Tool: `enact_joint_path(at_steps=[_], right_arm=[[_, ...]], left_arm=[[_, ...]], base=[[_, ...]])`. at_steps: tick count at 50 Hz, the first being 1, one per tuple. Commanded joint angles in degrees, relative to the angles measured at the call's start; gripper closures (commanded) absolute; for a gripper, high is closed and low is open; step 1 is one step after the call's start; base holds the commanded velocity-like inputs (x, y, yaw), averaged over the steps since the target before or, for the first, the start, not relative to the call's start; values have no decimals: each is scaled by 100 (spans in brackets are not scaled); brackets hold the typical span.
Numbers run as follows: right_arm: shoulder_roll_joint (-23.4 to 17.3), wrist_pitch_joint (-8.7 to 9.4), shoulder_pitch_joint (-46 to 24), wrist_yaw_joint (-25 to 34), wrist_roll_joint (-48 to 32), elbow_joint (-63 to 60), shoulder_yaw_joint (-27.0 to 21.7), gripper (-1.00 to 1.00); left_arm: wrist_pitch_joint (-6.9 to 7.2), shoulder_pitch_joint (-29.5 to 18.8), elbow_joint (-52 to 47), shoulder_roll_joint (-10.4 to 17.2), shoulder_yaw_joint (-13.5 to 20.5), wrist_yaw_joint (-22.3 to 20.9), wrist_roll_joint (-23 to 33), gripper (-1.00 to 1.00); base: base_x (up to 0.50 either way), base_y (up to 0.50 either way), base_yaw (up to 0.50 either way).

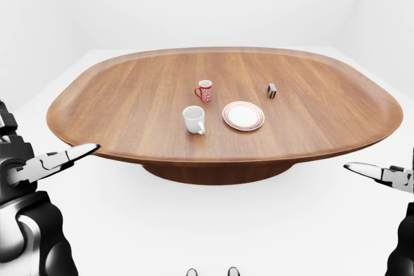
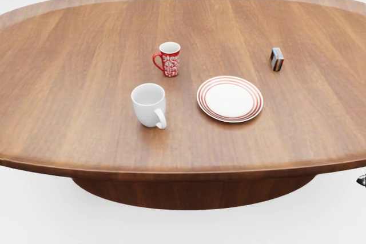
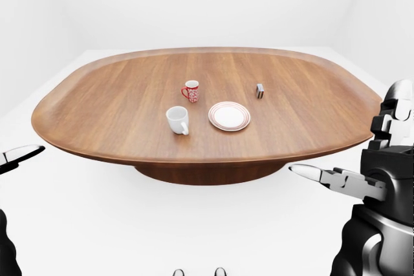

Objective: Put the white mug on the plate.

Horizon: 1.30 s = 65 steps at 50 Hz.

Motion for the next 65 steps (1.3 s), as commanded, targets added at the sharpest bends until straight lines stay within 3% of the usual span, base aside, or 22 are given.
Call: enact_joint_path(at_steps=[1,9,25,65], right_arm=[[23,0,28,52,59,113,41,-100],[27,0,62,181,4,115,244,-100],[91,0,77,280,-104,258,369,-100],[125,0,102,386,-221,431,481,-100]], left_arm=[[0,-6,-26,8,19,6,-7,-100],[0,-13,-37,20,49,11,-11,-100],[0,5,33,-2,8,-6,27,-100],[0,34,146,-89,-166,-55,174,-100]], base=[[0,50,0],[0,47,0],[2,0,0],[36,0,0]])
